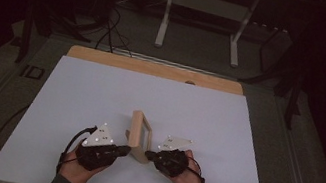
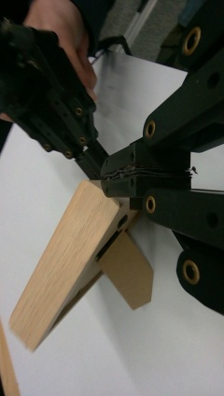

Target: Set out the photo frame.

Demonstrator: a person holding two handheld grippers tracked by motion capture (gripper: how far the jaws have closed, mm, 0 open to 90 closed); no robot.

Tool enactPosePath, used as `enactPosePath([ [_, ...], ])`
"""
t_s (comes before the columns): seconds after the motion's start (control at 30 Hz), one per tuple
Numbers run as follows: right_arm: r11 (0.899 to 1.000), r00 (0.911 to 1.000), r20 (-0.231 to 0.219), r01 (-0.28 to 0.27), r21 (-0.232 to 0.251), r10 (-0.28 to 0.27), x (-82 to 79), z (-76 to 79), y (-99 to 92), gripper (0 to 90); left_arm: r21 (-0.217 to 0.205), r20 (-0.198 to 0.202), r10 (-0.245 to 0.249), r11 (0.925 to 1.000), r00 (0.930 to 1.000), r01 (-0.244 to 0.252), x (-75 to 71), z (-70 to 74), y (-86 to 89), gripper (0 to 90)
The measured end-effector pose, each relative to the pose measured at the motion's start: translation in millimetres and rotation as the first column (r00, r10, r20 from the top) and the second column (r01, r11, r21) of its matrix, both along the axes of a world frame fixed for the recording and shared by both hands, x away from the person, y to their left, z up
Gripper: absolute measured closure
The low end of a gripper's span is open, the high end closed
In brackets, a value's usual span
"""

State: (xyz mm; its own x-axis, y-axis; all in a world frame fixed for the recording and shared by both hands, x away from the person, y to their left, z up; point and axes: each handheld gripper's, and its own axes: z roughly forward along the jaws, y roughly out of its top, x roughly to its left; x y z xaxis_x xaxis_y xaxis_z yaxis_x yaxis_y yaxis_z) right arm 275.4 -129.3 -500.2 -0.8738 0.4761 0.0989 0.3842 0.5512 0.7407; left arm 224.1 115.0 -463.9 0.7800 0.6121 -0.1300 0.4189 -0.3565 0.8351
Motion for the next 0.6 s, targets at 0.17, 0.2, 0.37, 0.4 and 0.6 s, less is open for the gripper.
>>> enactPosePath([
  [0.17, 1.0, 1.0, 0.002, -0.004, -0.003, 0.004, 0.5, -0.7, -0.2, 89.5, 0.016, -0.007, -0.01, 0.9998, 0.9999, 0.01, 4.3, -4.5, -5.1, 89.3],
  [0.2, 1.0, 1.0, -0.001, -0.001, -0.006, 0.001, 0.5, -1.1, 0.0, 89.5, 0.019, -0.006, -0.011, 0.9998, 0.9999, 0.011, 4.5, -4.7, -5.4, 89.3],
  [0.37, 1.0, 1.0, 0.001, -0.004, -0.011, 0.004, 1.2, -1.8, 0.2, 89.4, 0.025, -0.007, -0.013, 0.9996, 0.9999, 0.013, 4.4, -6.0, -6.5, 89.3],
  [0.4, 1.0, 1.0, 0.008, -0.001, -0.02, 0.001, 1.6, -1.9, 0.5, 89.4, 0.025, -0.006, -0.012, 0.9996, 0.9999, 0.012, 4.1, -6.0, -6.6, 89.1],
  [0.6, 0.998, 0.9977, 0.031, 0.061, 0.014, -0.061, 16.5, 7.5, -5.1, 86.2, 0.026, -0.004, -0.015, 0.9995, 0.9999, 0.015, 2.5, -7.3, -5.6, 88.8],
])
